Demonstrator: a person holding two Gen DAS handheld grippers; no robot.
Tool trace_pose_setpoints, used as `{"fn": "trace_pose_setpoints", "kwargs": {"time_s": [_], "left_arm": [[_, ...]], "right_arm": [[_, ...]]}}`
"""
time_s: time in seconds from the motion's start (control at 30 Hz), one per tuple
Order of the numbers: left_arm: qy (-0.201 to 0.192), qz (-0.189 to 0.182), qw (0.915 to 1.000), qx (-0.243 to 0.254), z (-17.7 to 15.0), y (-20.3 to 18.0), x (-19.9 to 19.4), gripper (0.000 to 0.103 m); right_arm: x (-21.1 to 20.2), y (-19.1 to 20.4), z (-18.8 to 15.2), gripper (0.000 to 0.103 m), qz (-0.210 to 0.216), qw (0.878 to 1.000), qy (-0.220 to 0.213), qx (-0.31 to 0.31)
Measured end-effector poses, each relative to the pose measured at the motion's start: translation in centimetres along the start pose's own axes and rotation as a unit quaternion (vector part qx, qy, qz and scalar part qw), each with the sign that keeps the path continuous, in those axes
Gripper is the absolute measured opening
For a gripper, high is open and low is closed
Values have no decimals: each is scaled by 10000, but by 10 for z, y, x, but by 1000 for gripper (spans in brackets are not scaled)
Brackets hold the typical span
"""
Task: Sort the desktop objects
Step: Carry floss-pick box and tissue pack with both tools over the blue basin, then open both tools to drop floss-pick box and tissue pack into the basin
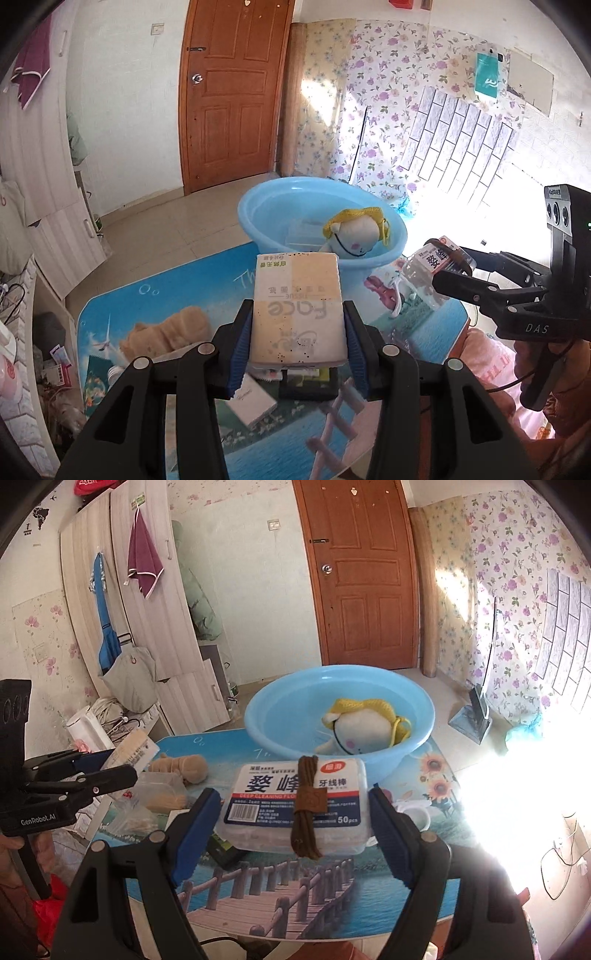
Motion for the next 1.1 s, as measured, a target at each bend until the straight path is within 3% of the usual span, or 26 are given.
{"fn": "trace_pose_setpoints", "kwargs": {"time_s": [0.37, 0.47, 0.53, 0.6, 0.67, 0.7, 0.93, 1.1], "left_arm": [[12, -285, 9994, 173, 57, -24, 83, 46], [111, -327, 9989, 327, 61, -28, 103, 64], [94, -397, 9987, 319, 62, -27, 106, 67], [69, -410, 9986, 317, 60, -26, 103, 72], [41, -437, 9985, 334, 54, -24, 93, 74], [20, -457, 9984, 330, 49, -22, 86, 75], [81, -417, 9989, 217, 12, -4, 42, 78], [100, -383, 9992, 37, -10, 17, 23, 80]], "right_arm": [[37, -39, 36, 81, 79, 9996, 195, -202], [50, -46, 39, 81, 151, 9995, 187, -215], [58, -49, 38, 81, -32, 9994, 216, -274], [62, -50, 37, 81, -111, 9995, 211, -225], [63, -50, 36, 61, -169, 9996, 156, -166], [64, -50, 36, 57, -189, 9996, 119, -145], [79, -46, 37, 57, -369, 9993, -70, 37], [95, -40, 36, 57, -782, 9967, -205, 81]]}}
Point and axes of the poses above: each gripper's, at about its wrist camera, not at the fingertips, and x roughly the way its jaws point, y to its left, z to its top, the point moved 2 cm from there along x, roughly the way its jaws point, and after that the axes turned 2 degrees about -y, right-handed, at the moved point
